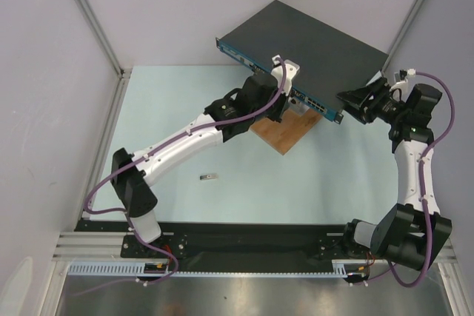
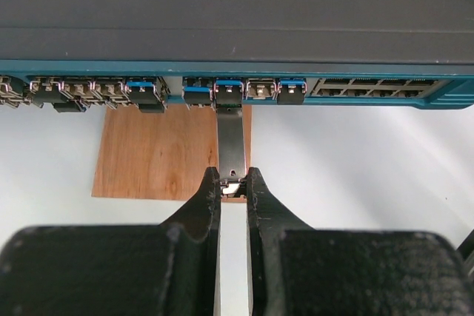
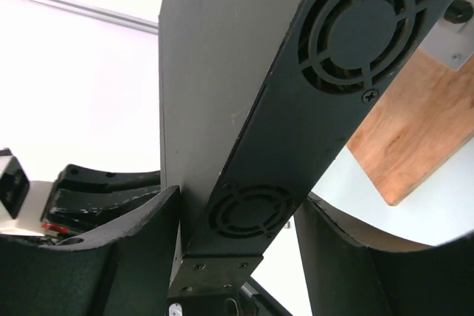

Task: Insert the plug into the switch port

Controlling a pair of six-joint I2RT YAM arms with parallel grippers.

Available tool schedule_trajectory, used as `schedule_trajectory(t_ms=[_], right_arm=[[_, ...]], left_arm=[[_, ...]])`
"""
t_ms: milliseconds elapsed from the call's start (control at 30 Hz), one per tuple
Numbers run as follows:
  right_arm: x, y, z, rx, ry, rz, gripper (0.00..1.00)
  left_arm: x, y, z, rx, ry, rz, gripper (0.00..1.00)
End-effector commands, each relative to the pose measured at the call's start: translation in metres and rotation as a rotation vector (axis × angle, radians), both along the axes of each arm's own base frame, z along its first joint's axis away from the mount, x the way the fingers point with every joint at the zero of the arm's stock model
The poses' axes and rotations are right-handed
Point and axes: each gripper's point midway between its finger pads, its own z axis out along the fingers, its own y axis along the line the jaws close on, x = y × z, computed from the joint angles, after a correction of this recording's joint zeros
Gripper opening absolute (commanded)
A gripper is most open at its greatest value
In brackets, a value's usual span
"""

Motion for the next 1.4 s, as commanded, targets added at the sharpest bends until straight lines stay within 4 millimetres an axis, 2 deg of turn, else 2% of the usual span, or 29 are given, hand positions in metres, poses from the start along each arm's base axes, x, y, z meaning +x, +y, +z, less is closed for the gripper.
schedule_trajectory(t_ms=[0, 33, 100, 133, 200, 233, 267, 533, 833, 1067, 1267, 1367], right_arm=[[0.002, 0.013, -0.001, 0.013, -0.042, 0.059, 0.40], [0.002, 0.013, 0.001, 0.015, -0.050, 0.058, 0.34], [0.002, 0.013, 0.001, 0.023, -0.046, 0.059, 0.24], [0.002, 0.013, 0.001, 0.024, -0.047, 0.060, 0.16], [0.002, 0.013, 0.001, 0.027, -0.046, 0.060, 0.09], [0.003, 0.012, 0.002, 0.026, -0.047, 0.058, 0.02], [0.003, 0.013, 0.001, 0.027, -0.044, 0.058, 0.00], [0.004, 0.010, 0.003, 0.034, -0.046, 0.045, 0.00], [0.004, 0.009, 0.002, 0.033, -0.046, 0.053, 0.00], [0.005, 0.009, 0.000, 0.036, -0.041, 0.052, 0.00], [0.005, 0.009, 0.002, 0.034, -0.047, 0.053, 0.00], [0.005, 0.009, 0.002, 0.037, -0.043, 0.053, 0.00]], left_arm=[[0.006, 0.000, 0.068, -0.163, -0.172, 0.011, 0.00], [0.006, 0.001, 0.062, -0.154, -0.166, 0.012, 0.00], [0.004, 0.003, 0.066, -0.164, -0.183, 0.012, 0.00], [0.004, 0.004, 0.063, -0.158, -0.183, 0.013, 0.00], [0.005, 0.006, 0.063, -0.151, -0.192, 0.018, 0.00], [0.005, 0.006, 0.063, -0.151, -0.194, 0.019, 0.00], [0.004, 0.007, 0.064, -0.151, -0.194, 0.019, 0.00], [0.006, 0.008, 0.053, -0.127, -0.175, 0.032, 0.00], [0.026, 0.008, 0.036, -0.115, -0.117, 0.057, 0.00], [0.021, -0.006, 0.031, -0.128, -0.054, 0.007, 0.00], [0.020, -0.007, 0.014, -0.108, -0.011, 0.007, 0.00], [0.021, -0.008, 0.013, -0.106, -0.013, 0.008, 0.00]])
